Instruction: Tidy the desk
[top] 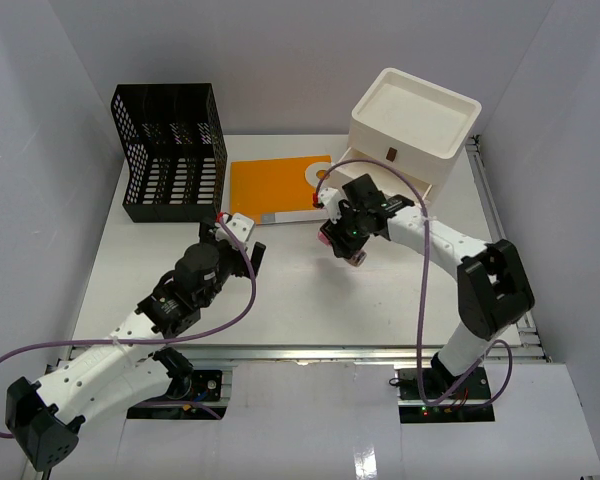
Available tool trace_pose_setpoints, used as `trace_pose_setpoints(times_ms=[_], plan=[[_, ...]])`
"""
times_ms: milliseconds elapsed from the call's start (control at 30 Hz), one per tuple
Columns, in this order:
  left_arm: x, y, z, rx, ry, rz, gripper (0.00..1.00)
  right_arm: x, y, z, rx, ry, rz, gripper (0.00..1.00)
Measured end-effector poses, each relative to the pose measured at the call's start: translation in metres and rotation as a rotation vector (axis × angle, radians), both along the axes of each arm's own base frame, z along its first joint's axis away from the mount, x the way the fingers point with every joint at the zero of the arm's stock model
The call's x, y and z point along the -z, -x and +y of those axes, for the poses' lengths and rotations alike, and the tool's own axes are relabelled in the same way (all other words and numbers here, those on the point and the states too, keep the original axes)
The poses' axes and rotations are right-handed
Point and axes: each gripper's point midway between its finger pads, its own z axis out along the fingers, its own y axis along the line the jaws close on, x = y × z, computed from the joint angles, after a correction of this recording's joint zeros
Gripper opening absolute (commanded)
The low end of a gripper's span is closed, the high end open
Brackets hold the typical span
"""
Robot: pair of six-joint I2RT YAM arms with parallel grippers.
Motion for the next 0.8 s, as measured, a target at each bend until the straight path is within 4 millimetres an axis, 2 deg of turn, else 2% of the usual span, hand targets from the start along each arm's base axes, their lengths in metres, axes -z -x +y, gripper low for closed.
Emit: trace_pose_setpoints(times_ms=[100, 233, 367, 467, 567, 667, 800], plan=[[0.001, 0.0, 0.0, 0.001, -0.003, 0.003, 0.98, -0.04, -0.007, -0.004, -0.042, -0.065, -0.069, 0.08], [0.003, -0.001, -0.001, 0.001, -0.008, 0.009, 0.98, -0.094, -0.033, -0.017, -0.04, -0.113, -0.187, 0.08], [0.004, -0.001, -0.001, 0.001, -0.01, 0.012, 0.98, -0.144, -0.07, -0.042, -0.002, -0.119, -0.33, 0.08], [0.005, -0.001, -0.001, 0.001, -0.011, 0.012, 0.98, -0.169, -0.092, -0.066, 0.035, -0.082, -0.415, 0.08], [0.005, -0.001, -0.001, 0.001, -0.011, 0.013, 0.98, -0.183, -0.107, -0.079, 0.048, -0.036, -0.471, 0.08], [0.005, -0.001, -0.002, 0.001, -0.013, 0.014, 0.98, -0.183, -0.127, -0.084, 0.032, 0.031, -0.506, 0.08], [0.007, -0.002, -0.002, 0.001, -0.015, 0.017, 0.98, -0.156, -0.147, -0.09, 0.009, 0.126, -0.489, 0.1]])
